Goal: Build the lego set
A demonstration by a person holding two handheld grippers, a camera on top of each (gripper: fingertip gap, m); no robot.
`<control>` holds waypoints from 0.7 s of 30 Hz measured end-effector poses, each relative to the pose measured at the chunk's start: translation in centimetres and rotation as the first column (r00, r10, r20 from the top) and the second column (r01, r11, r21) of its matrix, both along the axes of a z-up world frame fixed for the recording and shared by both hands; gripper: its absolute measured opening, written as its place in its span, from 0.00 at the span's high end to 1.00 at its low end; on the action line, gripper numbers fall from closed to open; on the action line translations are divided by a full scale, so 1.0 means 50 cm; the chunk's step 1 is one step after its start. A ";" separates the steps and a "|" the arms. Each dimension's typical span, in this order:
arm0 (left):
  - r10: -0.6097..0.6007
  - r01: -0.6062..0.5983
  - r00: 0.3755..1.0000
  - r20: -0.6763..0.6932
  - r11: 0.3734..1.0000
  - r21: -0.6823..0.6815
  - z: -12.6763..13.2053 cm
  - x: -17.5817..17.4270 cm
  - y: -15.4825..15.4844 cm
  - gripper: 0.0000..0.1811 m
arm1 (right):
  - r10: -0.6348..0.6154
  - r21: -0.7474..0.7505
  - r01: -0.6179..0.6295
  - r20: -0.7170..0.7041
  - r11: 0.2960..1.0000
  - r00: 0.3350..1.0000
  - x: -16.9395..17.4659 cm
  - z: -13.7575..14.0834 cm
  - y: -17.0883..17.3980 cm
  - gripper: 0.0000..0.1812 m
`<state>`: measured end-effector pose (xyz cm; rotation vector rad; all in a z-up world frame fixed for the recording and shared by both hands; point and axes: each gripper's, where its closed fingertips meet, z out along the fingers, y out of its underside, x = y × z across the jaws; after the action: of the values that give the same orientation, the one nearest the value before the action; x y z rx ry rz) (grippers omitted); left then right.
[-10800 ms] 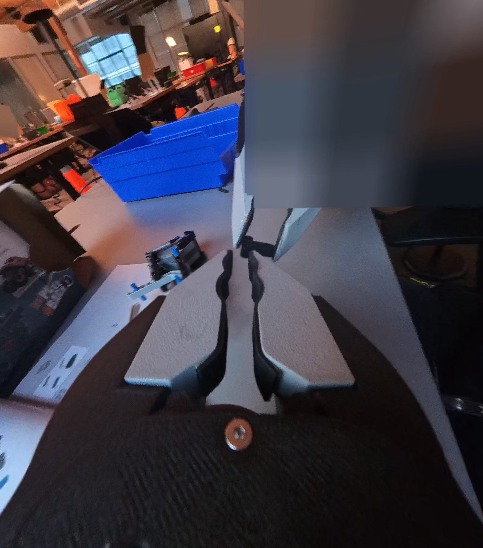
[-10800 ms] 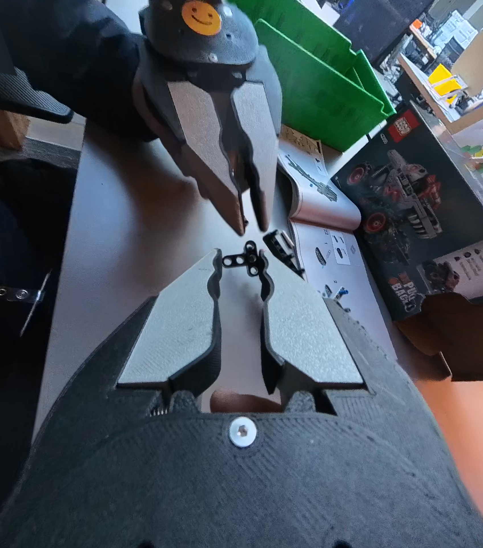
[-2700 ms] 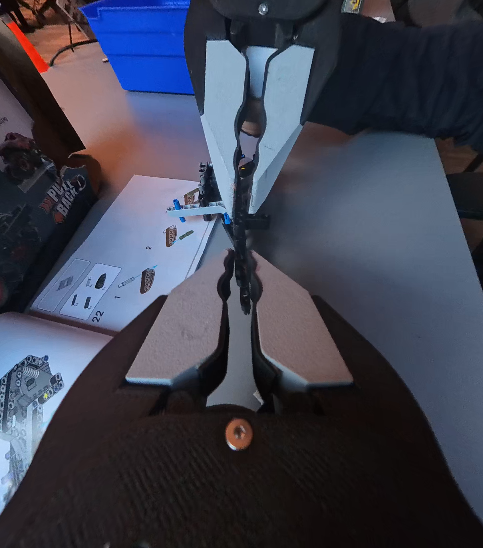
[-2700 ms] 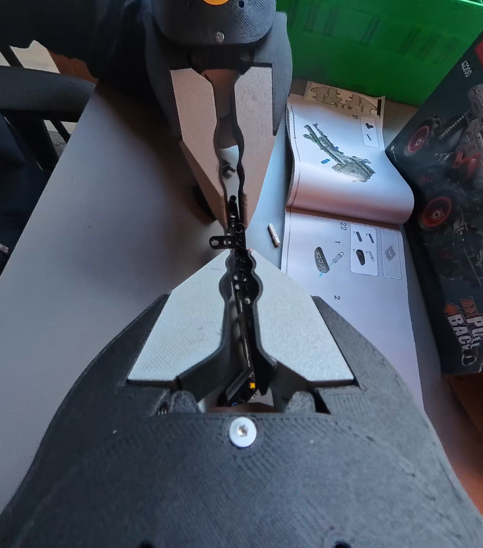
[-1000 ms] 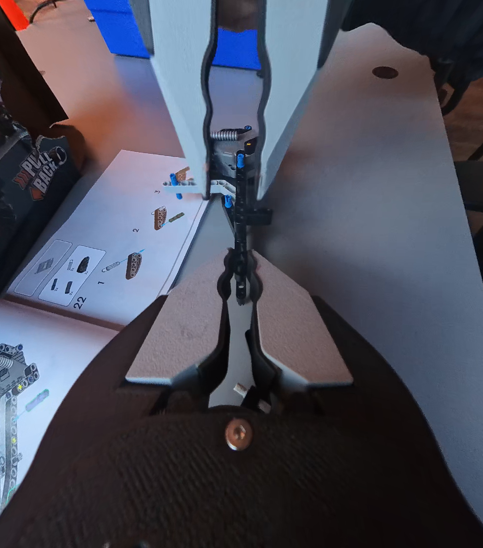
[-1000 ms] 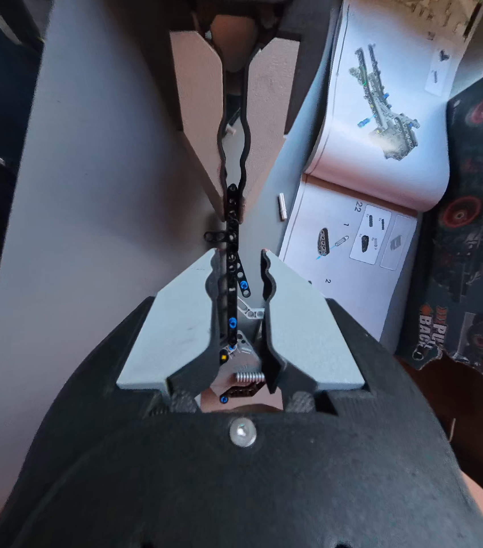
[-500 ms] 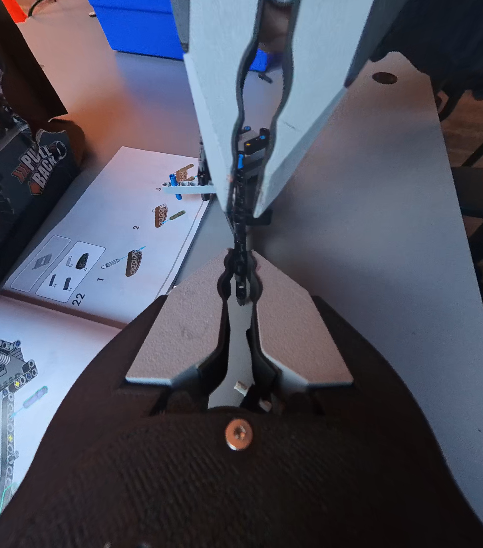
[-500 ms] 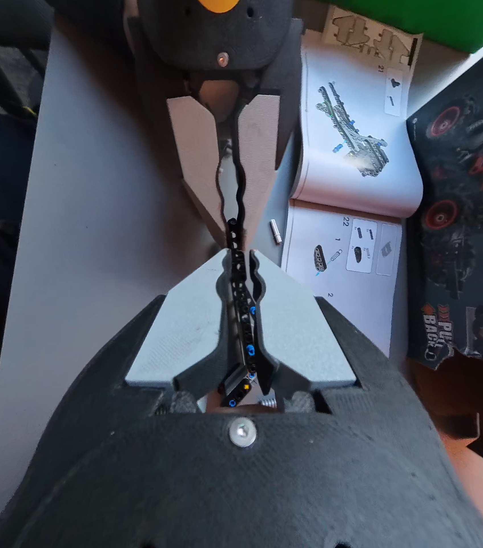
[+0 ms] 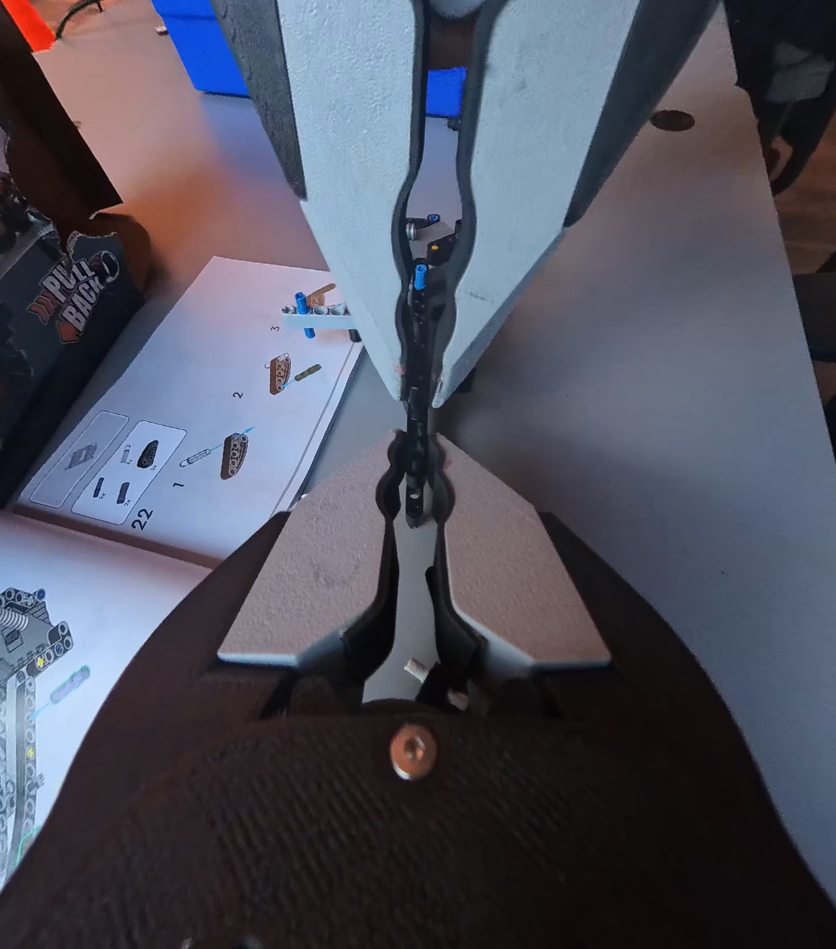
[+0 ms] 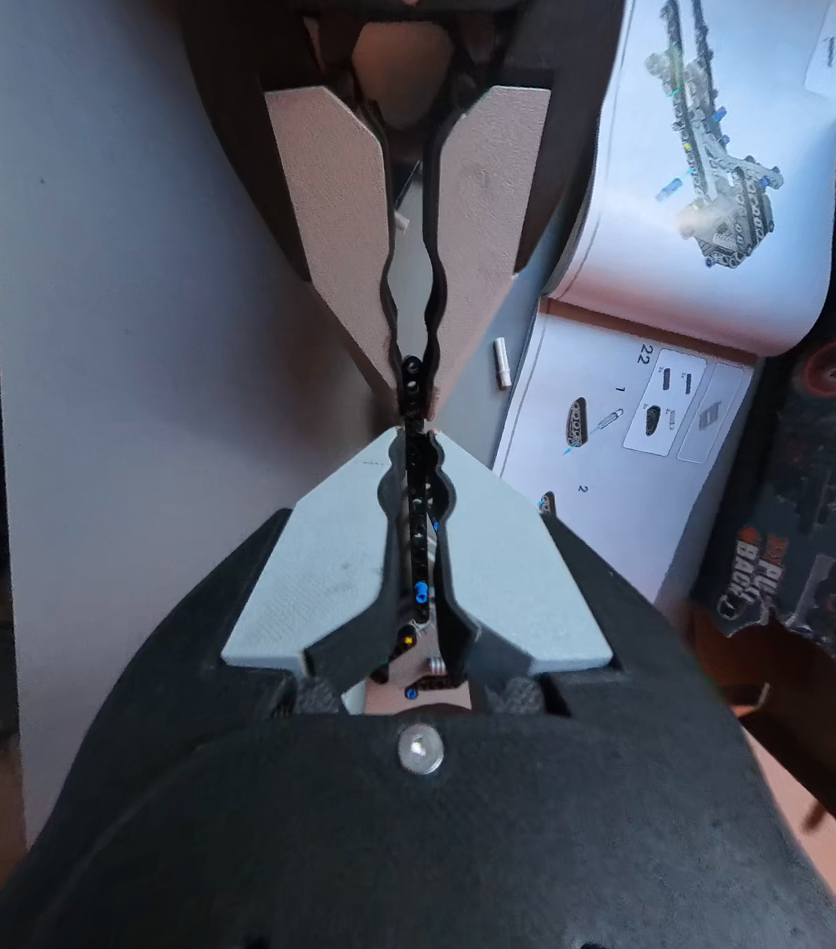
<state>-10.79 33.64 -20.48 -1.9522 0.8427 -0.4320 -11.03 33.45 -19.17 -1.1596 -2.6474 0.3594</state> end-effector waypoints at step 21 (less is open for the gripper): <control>-0.001 0.001 1.000 0.013 1.000 0.004 0.003 -0.006 0.003 0.98 | -0.086 -0.089 0.075 -0.126 0.993 0.988 0.016 0.013 0.009 0.85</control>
<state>-11.10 33.77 -20.35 -1.9434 0.8354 -0.4433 -10.25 33.88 -18.52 -1.2211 -2.4875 0.5172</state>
